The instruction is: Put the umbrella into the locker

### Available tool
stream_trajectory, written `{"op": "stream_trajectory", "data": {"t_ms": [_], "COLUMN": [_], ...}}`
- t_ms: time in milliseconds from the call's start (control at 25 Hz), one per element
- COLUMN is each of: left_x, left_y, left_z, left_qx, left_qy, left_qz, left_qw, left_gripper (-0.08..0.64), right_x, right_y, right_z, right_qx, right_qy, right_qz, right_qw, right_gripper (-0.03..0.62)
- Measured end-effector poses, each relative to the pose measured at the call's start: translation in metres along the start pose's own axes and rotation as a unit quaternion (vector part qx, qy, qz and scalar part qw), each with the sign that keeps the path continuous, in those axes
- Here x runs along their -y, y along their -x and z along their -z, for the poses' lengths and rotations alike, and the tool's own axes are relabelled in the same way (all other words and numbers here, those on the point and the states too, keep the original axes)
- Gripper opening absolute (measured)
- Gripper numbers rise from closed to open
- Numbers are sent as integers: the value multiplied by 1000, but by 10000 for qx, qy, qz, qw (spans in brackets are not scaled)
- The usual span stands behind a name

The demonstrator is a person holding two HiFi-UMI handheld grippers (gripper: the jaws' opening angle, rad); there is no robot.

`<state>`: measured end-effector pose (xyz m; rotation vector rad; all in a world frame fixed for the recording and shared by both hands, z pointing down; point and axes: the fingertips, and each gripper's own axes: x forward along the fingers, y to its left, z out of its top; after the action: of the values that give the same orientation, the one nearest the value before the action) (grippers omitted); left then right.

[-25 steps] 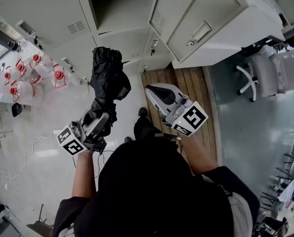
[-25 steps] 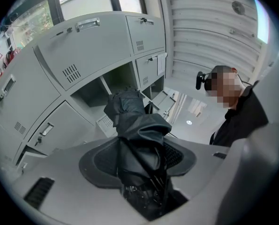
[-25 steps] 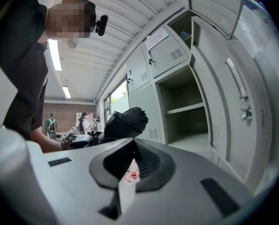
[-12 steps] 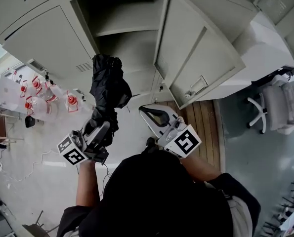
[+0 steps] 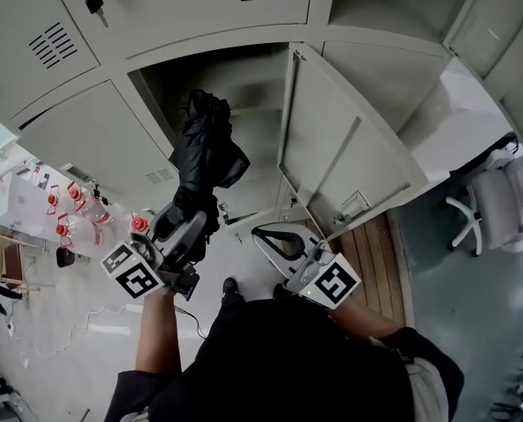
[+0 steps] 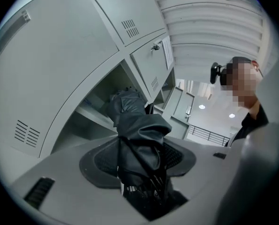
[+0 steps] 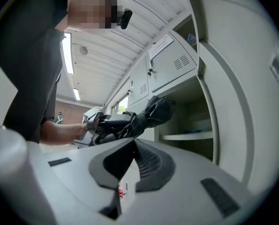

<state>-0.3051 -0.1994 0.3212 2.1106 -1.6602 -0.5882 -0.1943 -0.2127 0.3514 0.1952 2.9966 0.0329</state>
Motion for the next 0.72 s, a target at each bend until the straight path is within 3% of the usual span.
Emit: {"op": "stream_trajectory", "data": {"t_ms": [240,560,720], "left_x": [-11,-28,-38], "left_y": [-21,-58,-77], "left_z": [-30,-52,-61], "left_qx": [-269,-453,-556], "left_qy": [-557,-825,-1244], "left_qz": [-26,2,-199], "left_qw": [9981,9956,9905], "left_gripper": [233,232,232], "right_x": [20,32,35], "right_y": [-22,-28,-25], "right_z": [-22,-38,-41], "right_qx": [262,147,122], "right_qy": [151,502,569], "right_qz": [590,817,896], "right_qw": [9978,9953,9943], "right_gripper": [12,11,11]}}
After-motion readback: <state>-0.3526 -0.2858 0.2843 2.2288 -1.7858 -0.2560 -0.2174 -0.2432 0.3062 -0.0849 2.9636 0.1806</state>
